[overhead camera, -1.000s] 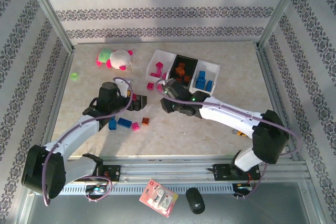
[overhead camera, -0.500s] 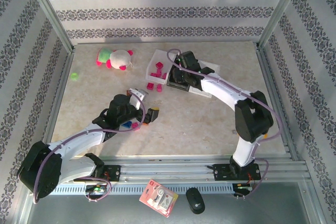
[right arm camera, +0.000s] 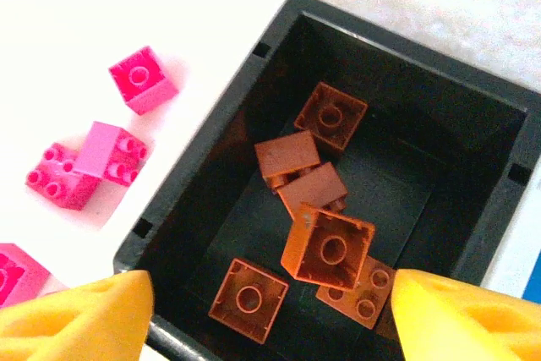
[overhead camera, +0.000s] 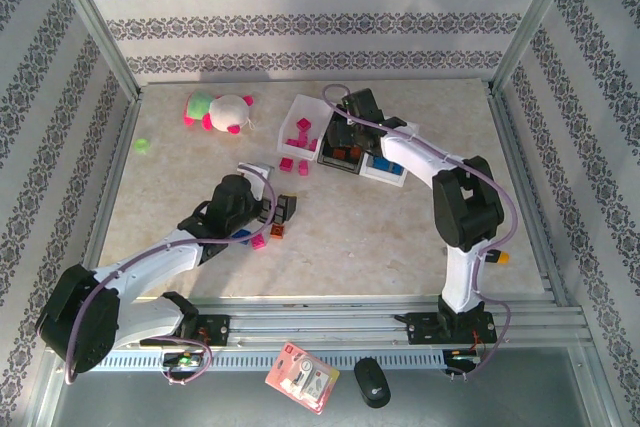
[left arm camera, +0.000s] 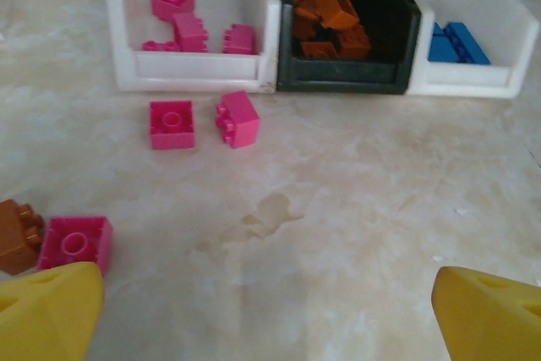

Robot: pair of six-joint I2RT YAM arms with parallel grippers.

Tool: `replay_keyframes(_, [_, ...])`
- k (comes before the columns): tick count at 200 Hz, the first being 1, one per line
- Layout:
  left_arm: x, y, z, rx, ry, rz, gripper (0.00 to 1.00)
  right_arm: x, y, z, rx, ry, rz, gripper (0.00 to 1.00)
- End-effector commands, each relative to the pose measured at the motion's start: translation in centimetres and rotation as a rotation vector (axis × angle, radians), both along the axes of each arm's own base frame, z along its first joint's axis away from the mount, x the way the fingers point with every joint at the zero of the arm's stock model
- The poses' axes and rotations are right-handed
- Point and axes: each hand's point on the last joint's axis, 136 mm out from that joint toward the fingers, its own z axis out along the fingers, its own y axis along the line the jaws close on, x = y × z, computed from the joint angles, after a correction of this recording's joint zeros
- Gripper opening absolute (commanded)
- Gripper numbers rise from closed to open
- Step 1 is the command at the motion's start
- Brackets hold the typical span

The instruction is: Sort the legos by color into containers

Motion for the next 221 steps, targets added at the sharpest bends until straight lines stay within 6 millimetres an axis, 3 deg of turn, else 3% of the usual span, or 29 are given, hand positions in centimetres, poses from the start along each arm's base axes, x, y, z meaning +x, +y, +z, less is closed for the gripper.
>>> replay_keyframes(1, [-0.5,1.7,-0.4,-0.002,0.038,0.1,0.99,-1.6,0.8,4.5,0.022,-0.089,0.047,0.8])
replay_keyframes(44, [-0.9,5.2,-0.6,0.032,0.116,0.256,0.99,-7.2,4.2,6.2,0.008,-0.166,0.227,0.86])
replay_keyframes(62, [-1.0,6.8,-0.8,0.033,0.142,0.344,0.99,-9.7,5.7,6.0,-0.002,-0.176,0.3,0.86])
replay_keyframes(89, [-1.4,9.5,-1.5,0.032,0.205,0.474,0.99,-14.2,9.4,5.3,0.009,-0.186,0.489,0.85])
replay_keyframes(117, [-1.6,12.8,-2.0,-0.032,0.285,0.614,0.99,-18.3,13.5,3.6,-0.025,-0.202,0.677,0.85])
replay_keyframes(158, [-1.5,16.4,-2.4,-0.19,0.37,0.767,0.99,-22.4,20.3,0.6,-0.035,-0.197,0.902,0.85])
replay_keyframes(184, [-1.5,18.6,-2.4,-0.275,0.4,0.839,0.99,-24.2,24.2,-2.0,-0.072,-0.172,1.02,0.84])
replay_keyframes(221, [-2.2,20.9,-2.6,-0.363,0.439,0.925,0.99,-25.1,28.2,-5.0,-0.084,-0.124,1.09,0.81])
